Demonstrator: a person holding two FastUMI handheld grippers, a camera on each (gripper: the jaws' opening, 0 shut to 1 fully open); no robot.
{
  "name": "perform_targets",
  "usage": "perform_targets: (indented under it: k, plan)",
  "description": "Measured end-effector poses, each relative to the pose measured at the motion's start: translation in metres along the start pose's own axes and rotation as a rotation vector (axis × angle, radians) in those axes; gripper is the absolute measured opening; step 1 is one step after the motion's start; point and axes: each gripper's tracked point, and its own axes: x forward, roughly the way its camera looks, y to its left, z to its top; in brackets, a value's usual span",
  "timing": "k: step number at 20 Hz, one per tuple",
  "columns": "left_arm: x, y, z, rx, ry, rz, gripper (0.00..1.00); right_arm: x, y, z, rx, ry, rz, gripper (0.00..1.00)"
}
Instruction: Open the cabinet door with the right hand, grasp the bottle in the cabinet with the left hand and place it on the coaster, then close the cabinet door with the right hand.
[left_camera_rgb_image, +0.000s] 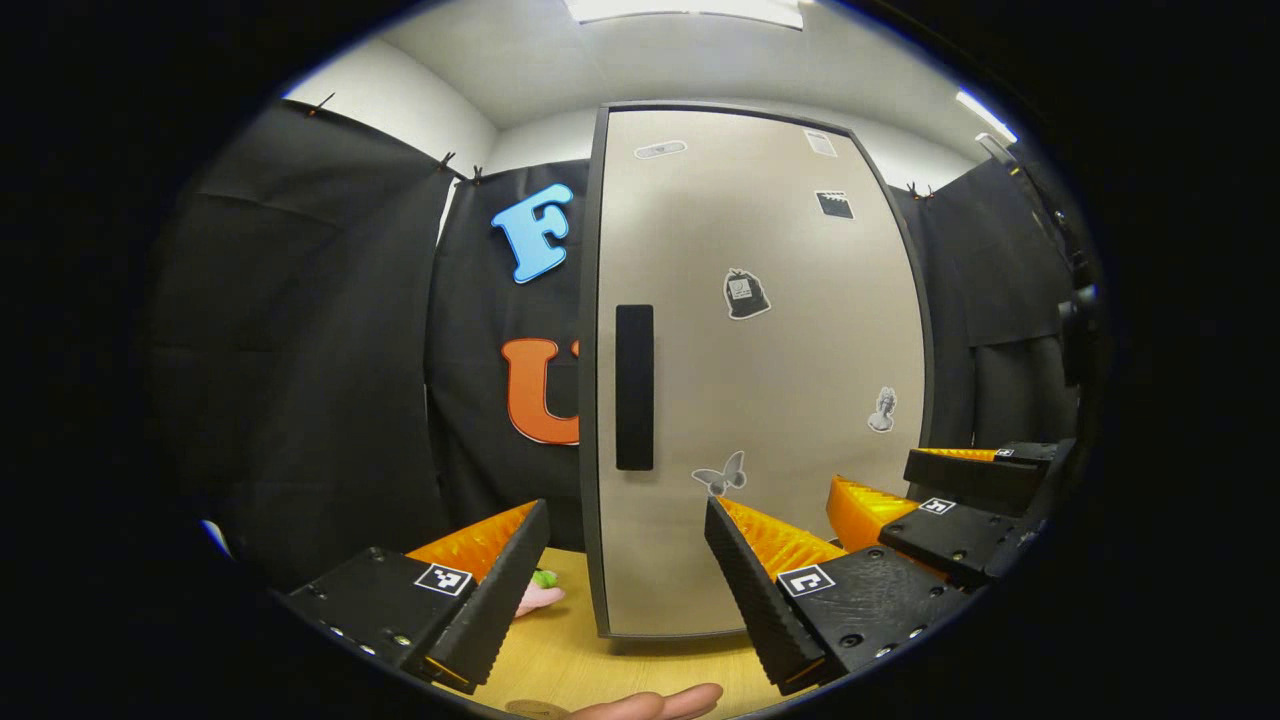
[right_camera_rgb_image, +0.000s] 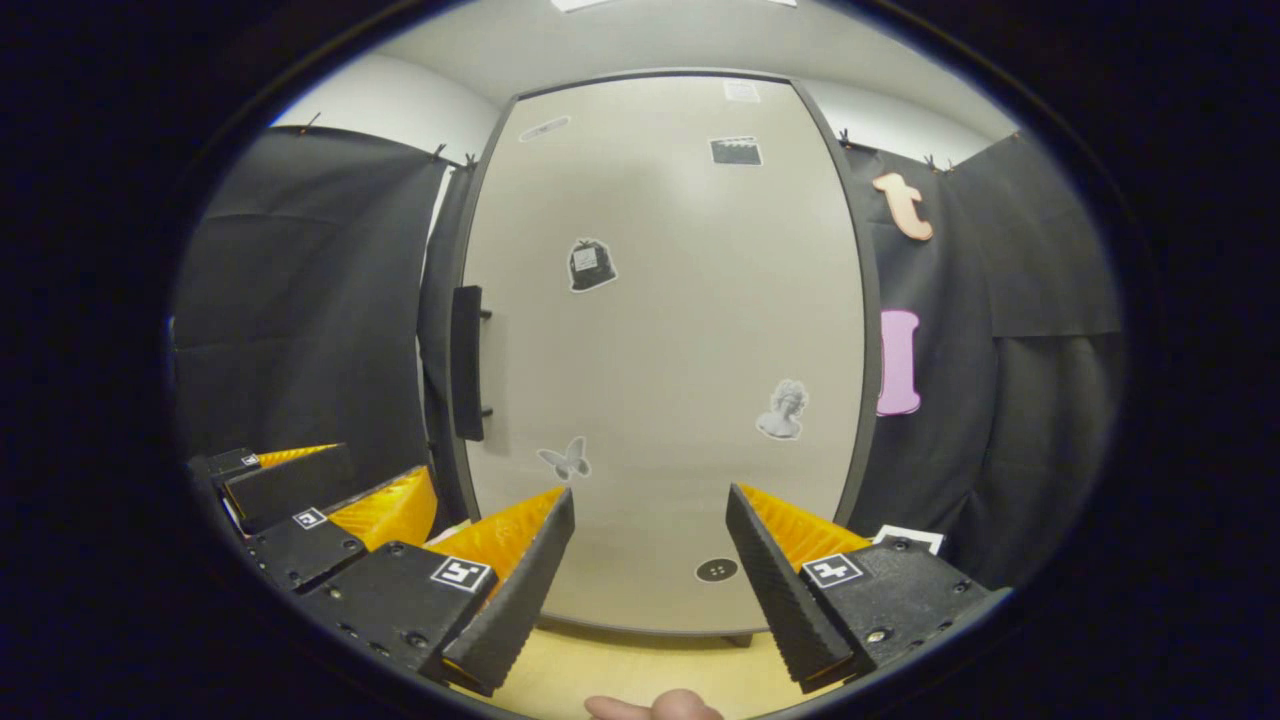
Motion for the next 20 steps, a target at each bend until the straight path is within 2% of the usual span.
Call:
perform_targets:
  k: [5, 9, 12, 13, 14, 20]
  plan:
    - [-0.01, 0.01, -0.007, 0.004, 0.019, 0.018, 0.95, 0.008, 0.012, 0.0, -0.007, 0.001, 0.034, 0.98]
    - [-0.02, 0.028, -0.012, 0.018, 0.028, 0.056, 0.95, 0.025, 0.029, 0.018, -0.073, -0.044, 0.078, 0.98]
    - [-0.031, 0.048, -0.016, 0.016, 0.043, 0.107, 0.95, 0.041, 0.05, 0.035, -0.108, -0.085, 0.114, 0.98]
    - [-0.035, 0.055, -0.018, 0.02, 0.046, 0.129, 0.95, 0.046, 0.059, 0.039, -0.112, -0.094, 0.134, 0.94]
    - [-0.041, 0.065, -0.018, 0.024, 0.052, 0.153, 0.95, 0.05, 0.067, 0.042, -0.114, -0.101, 0.152, 0.98]
    - [-0.073, 0.119, -0.029, 0.01, 0.097, 0.303, 0.95, 0.071, 0.12, 0.059, -0.155, -0.16, 0.247, 0.99]
